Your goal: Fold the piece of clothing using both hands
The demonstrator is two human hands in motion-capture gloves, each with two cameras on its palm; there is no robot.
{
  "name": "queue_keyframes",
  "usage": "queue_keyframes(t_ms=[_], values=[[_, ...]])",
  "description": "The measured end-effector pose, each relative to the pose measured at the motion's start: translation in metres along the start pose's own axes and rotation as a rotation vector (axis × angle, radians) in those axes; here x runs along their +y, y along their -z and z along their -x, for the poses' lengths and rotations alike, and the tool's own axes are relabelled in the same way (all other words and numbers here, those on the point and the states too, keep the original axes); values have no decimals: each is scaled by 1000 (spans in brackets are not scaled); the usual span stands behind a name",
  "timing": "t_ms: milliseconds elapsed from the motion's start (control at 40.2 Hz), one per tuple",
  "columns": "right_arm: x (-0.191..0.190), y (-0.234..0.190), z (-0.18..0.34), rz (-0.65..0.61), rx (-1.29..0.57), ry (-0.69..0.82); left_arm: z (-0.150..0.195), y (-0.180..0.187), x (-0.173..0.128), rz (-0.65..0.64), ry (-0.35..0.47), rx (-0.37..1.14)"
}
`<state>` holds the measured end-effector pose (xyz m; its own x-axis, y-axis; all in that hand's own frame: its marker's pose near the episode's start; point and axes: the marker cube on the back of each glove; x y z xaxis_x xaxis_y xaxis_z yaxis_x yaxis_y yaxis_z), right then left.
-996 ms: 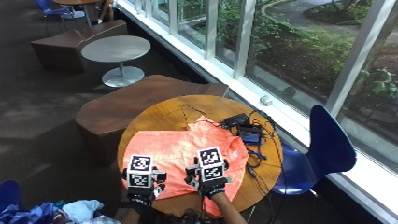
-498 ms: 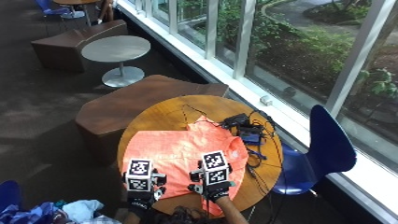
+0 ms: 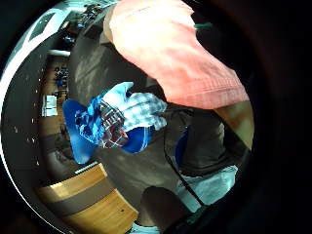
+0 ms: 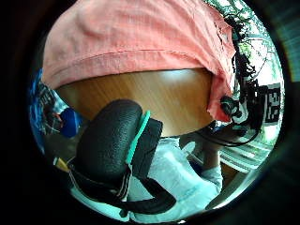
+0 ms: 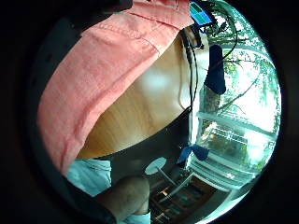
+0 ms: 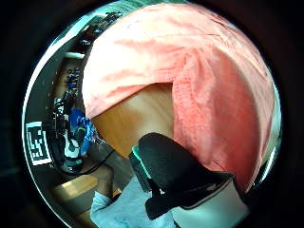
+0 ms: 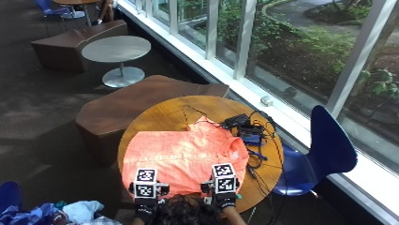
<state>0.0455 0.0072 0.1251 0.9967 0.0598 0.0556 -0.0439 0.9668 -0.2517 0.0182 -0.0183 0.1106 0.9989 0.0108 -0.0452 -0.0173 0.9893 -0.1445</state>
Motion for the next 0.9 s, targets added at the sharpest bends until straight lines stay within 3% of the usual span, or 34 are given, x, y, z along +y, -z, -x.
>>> queue_keyframes(t_ms=[124,249,398,498,548,722,896], values=[[-11,-19,-3,40,-23,2,2,-18,-10,24,3,-4],[-9,-16,-3,-16,-65,-7,4,-29,-12,-19,7,11],[-16,-9,-13,-187,-90,-69,11,-34,-22,-289,48,13],[-18,0,-23,-260,-13,-65,31,-25,-32,-541,86,-104],[-16,7,-27,-281,19,-41,38,-18,-30,-590,82,-133],[18,50,-37,-304,128,127,30,28,6,-612,-81,-1],[59,110,-40,-170,249,310,42,78,50,-469,-179,-176]])
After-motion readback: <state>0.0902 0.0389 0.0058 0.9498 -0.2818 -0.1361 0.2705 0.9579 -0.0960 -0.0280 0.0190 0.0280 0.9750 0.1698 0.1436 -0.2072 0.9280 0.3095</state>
